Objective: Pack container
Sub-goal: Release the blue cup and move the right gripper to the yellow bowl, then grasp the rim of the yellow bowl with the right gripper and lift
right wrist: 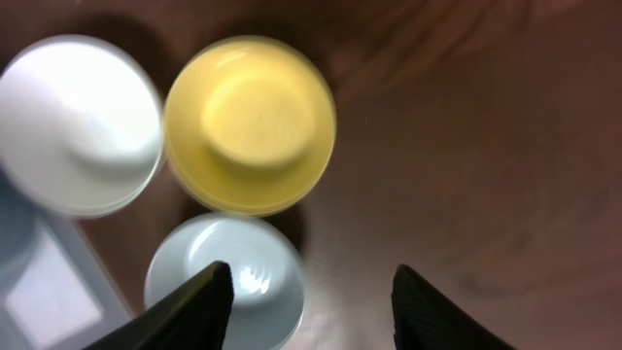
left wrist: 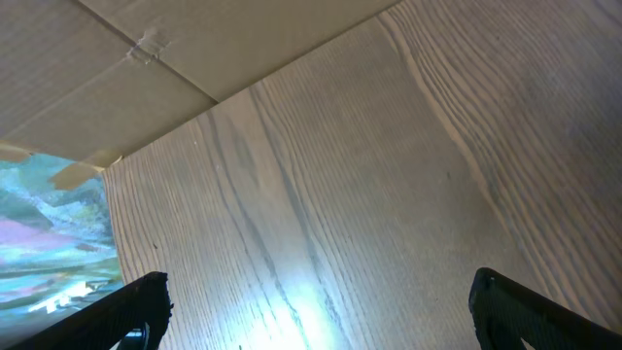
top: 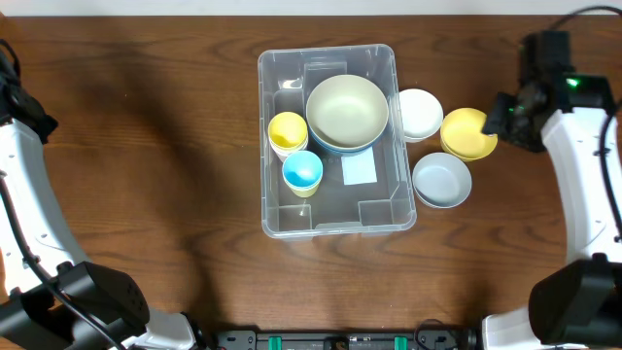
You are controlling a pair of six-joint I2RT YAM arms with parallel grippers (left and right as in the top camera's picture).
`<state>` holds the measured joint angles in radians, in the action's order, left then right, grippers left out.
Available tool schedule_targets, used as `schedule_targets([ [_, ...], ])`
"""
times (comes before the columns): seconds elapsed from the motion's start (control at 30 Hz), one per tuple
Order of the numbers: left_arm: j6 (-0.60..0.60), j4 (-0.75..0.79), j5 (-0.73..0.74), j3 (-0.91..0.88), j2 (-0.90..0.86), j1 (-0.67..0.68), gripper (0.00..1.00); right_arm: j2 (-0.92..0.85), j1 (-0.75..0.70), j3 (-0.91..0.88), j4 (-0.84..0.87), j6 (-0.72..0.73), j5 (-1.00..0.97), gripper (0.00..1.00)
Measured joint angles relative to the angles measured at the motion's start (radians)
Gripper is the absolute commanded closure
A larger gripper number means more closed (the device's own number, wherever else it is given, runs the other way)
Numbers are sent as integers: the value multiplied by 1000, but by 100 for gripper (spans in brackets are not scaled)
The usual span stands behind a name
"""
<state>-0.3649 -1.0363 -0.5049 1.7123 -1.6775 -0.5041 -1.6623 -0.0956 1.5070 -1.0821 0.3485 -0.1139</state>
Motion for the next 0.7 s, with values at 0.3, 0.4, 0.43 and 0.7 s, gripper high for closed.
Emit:
schedule_targets([
  [0.3, 0, 0, 0, 0, 0, 0, 2, -2, -138, -280, 399, -91, 149, 32],
  [0.4, 0, 0, 0, 0, 0, 0, 2, -2, -145, -363, 501, -106, 171, 28],
  [0.43, 0, 0, 0, 0, 0, 0, 2, -3, -145, -385, 532, -109, 175, 27],
  [0.7, 0, 0, 0, 0, 0, 0, 2, -4, -145, -503, 723, -122, 223, 32],
])
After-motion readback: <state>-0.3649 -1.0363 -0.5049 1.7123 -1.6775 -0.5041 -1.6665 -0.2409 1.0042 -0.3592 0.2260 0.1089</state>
